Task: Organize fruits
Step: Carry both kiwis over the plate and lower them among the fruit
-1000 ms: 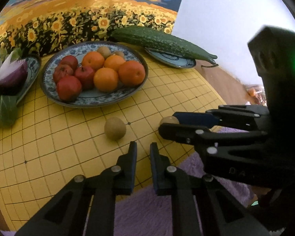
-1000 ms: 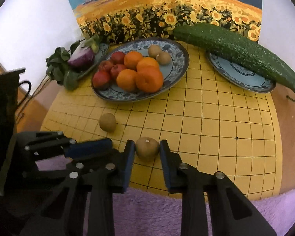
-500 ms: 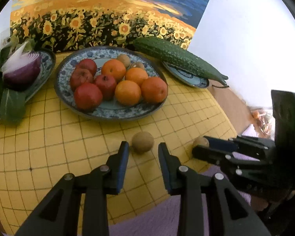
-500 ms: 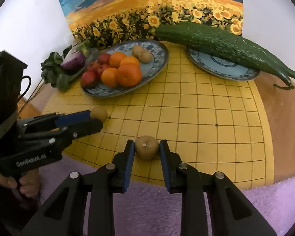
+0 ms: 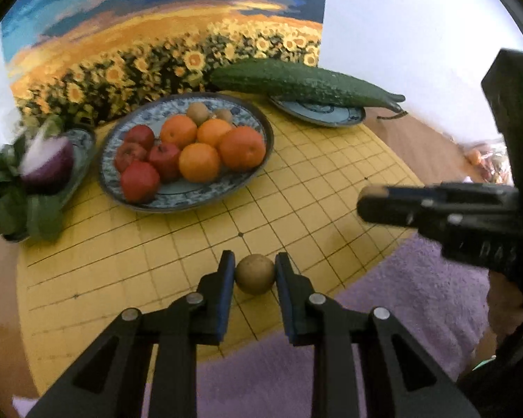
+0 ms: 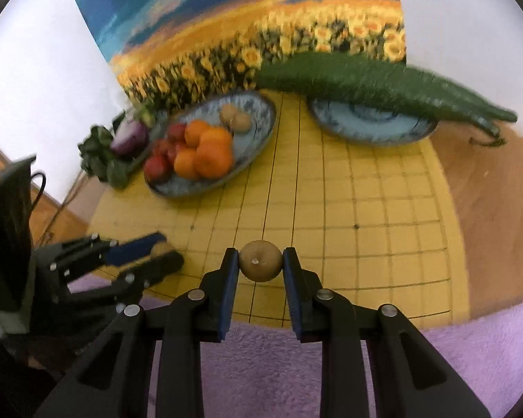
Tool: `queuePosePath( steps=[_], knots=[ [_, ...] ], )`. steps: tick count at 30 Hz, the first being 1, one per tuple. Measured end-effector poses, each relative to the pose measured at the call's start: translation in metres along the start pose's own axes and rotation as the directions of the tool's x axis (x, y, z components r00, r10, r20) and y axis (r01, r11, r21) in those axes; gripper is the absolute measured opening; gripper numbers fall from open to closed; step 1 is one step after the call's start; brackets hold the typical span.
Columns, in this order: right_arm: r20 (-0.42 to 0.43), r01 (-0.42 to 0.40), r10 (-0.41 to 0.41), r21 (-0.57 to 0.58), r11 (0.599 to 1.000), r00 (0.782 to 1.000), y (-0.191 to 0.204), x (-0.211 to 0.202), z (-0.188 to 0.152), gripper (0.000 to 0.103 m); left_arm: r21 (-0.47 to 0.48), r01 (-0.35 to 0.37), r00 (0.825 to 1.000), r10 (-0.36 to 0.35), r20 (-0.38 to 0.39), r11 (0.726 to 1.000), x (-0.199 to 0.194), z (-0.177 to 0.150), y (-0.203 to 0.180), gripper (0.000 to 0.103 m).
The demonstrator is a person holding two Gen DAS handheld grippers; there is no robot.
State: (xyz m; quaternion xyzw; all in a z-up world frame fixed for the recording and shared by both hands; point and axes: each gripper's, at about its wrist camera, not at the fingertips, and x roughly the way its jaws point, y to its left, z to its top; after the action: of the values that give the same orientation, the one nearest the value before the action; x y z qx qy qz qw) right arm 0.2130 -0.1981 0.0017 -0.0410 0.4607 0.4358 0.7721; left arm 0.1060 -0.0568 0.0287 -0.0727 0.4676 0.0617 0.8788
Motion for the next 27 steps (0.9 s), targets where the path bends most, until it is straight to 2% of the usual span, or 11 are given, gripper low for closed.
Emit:
queuePosePath(
  steps=[3, 10, 13, 17, 27],
  knots=[
    [0.018, 0.002, -0.001, -0.045, 0.999, 1.0, 0.004, -0.018, 0.005, 0.027, -0.027, -0.029, 1.0, 0.029, 0.003, 0.999, -0.021, 0.006, -0.008, 0.024],
    [0.067, -0.036, 0.043, -0.099, 0.994, 0.997, 0.02, -0.054, 0.019, 0.027, -0.057, -0.036, 0.997, 0.04, 0.059, 0.998, -0.071, 0.033, -0.023, 0.024],
    [0.096, -0.042, 0.055, -0.138, 0.99, 0.994, 0.03, -0.07, 0.027, 0.027, -0.034, -0.033, 0.997, 0.036, 0.075, 0.999, -0.08, 0.044, -0.028, 0.024],
    [0.144, -0.034, 0.058, -0.166, 0.986, 0.988, 0.038, -0.08, 0.037, 0.027, -0.012, -0.042, 0.996, 0.043, 0.075, 0.999, -0.083, 0.053, -0.031, 0.024],
    [0.164, -0.019, 0.049, -0.179, 0.984, 0.985, 0.031, -0.065, 0.066, 0.027, 0.004, -0.064, 0.996, 0.064, 0.065, 0.998, -0.063, 0.069, -0.013, 0.024]
  ],
)
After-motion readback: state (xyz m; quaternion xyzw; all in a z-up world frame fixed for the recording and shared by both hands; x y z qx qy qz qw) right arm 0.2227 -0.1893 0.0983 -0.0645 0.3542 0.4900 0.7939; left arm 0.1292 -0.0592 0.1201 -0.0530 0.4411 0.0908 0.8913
